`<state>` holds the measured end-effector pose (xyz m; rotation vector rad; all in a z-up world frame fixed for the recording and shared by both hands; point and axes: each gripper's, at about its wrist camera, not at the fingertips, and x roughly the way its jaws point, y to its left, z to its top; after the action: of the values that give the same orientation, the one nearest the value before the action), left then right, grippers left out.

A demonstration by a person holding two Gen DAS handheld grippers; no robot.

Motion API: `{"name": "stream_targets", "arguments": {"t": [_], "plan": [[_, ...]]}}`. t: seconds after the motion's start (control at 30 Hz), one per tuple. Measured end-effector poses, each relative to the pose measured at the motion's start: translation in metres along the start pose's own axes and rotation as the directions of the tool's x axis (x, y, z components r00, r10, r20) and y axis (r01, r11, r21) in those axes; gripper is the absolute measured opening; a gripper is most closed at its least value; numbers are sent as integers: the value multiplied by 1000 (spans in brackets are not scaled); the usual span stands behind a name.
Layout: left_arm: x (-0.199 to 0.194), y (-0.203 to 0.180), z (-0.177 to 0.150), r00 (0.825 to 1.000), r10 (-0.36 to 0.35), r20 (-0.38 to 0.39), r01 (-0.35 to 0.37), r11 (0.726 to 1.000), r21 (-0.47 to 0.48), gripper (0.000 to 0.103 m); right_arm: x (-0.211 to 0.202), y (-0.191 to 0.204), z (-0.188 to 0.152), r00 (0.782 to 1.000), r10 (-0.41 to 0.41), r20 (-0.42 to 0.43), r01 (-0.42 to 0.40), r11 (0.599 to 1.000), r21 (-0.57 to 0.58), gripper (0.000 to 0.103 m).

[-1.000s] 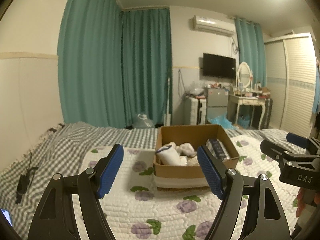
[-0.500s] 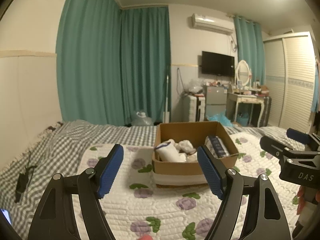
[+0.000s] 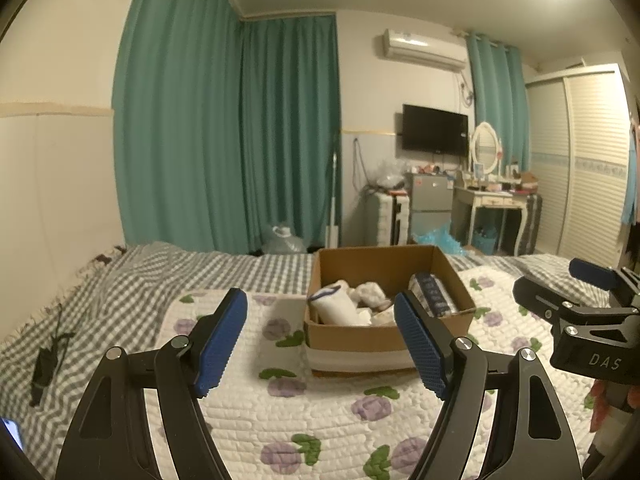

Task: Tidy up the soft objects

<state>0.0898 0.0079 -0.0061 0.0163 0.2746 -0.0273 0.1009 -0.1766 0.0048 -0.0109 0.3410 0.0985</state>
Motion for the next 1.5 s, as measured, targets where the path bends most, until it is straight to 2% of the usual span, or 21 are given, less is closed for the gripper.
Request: {"name": "stream_targets", "arguments": {"t": [1.5], "plan": [[2,6,-3,1000,-8,-9,8,1000,-6,77,5,2,-11,1000,10,-27,-10,1000,-3,103]]}}
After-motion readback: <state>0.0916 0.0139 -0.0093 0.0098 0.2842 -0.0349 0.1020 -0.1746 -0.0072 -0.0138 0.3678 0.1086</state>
